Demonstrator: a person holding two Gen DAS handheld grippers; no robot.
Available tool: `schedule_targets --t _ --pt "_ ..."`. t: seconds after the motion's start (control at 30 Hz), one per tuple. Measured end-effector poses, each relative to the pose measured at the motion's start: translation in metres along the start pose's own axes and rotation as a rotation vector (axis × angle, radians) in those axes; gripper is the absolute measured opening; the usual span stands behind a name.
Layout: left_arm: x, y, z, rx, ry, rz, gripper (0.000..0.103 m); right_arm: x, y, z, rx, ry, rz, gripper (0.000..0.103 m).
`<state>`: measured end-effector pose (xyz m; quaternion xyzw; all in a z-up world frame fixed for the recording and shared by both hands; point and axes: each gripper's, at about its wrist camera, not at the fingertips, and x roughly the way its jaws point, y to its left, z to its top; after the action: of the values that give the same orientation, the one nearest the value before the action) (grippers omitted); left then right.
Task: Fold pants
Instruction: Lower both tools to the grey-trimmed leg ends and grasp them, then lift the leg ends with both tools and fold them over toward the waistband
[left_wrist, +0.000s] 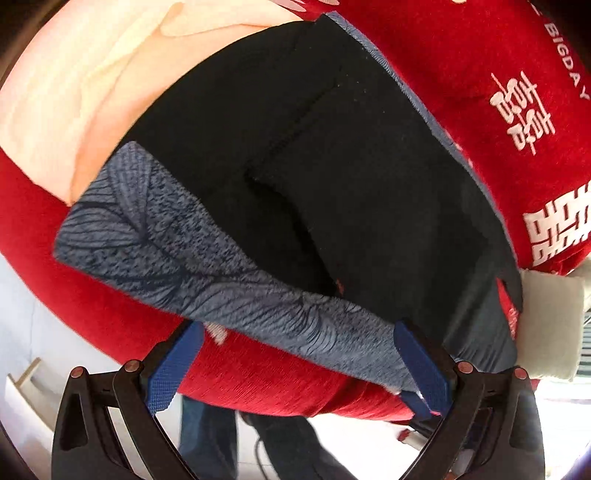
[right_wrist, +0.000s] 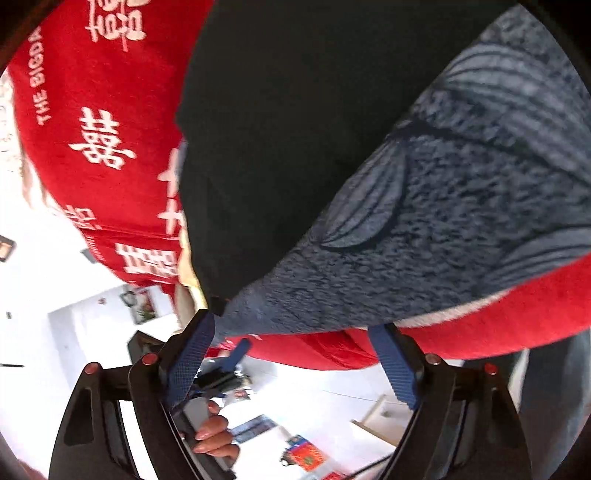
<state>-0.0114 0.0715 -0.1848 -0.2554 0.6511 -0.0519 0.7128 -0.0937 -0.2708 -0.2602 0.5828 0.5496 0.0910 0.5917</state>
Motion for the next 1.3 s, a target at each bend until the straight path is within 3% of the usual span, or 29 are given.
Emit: schedule_targets --t 0.07,0.13,0.2,0.27,0.3,0.37,0.53,0.63,0.67,0.73,0.77,0.9,1.03,1.17,1.3 --pt "0.003 0.000 0.002 -0.011 0.001 -0.022 0.103 0.001 0.005 -0.001 -0.005 -0.017 0.051 0.074" --pt "0.004 -0.001 0.002 -0.017 0.003 -0.041 0.103 0.001 0.008 0.002 0.010 -0.033 0.078 0.073" --pt "0.009 -0.003 0.004 -0.031 0.012 -0.046 0.103 0.005 0.009 0.007 0.036 -0.037 0.082 0.051" --pt "0.007 -0.001 0.013 -0.044 0.008 -0.049 0.103 0.008 0.012 0.011 0.038 -0.035 0.088 0.039" --pt "0.006 0.002 0.016 -0.051 0.000 -0.051 0.102 0.007 0.016 0.012 0.028 -0.035 0.105 0.039" --pt "0.002 0.004 0.022 -0.082 -0.028 -0.048 0.092 0.003 0.023 0.012 0.010 -0.035 0.118 0.039" --pt "-0.004 0.014 0.034 -0.128 -0.054 -0.052 0.040 -0.007 0.023 0.008 -0.024 -0.040 0.053 0.042" --pt "-0.005 0.024 0.033 -0.102 -0.047 -0.044 0.020 -0.019 0.005 0.007 0.039 -0.086 0.040 0.042" --pt "-0.005 0.025 0.034 -0.093 -0.046 -0.053 0.020 -0.021 -0.001 0.008 0.066 -0.099 0.045 0.041" --pt "-0.006 0.023 0.035 -0.072 -0.044 -0.059 0.019 -0.028 -0.014 0.009 0.145 -0.129 0.064 0.009" --pt "-0.008 0.020 0.035 -0.055 -0.048 -0.053 0.018 -0.030 -0.016 0.009 0.163 -0.136 0.066 0.007" --pt "-0.029 -0.002 0.039 0.024 -0.075 -0.048 0.017 -0.044 0.029 0.009 0.008 -0.140 -0.041 0.005" --pt "-0.060 -0.024 0.054 0.052 -0.106 -0.096 0.017 -0.063 0.083 0.021 -0.139 -0.122 -0.070 0.005" --pt "-0.082 -0.061 0.083 0.105 -0.149 -0.113 0.017 -0.071 0.132 0.055 -0.248 -0.089 -0.092 0.005" --pt "-0.082 -0.094 0.131 0.126 -0.180 -0.120 0.017 -0.063 0.170 0.111 -0.317 -0.026 -0.132 0.005"
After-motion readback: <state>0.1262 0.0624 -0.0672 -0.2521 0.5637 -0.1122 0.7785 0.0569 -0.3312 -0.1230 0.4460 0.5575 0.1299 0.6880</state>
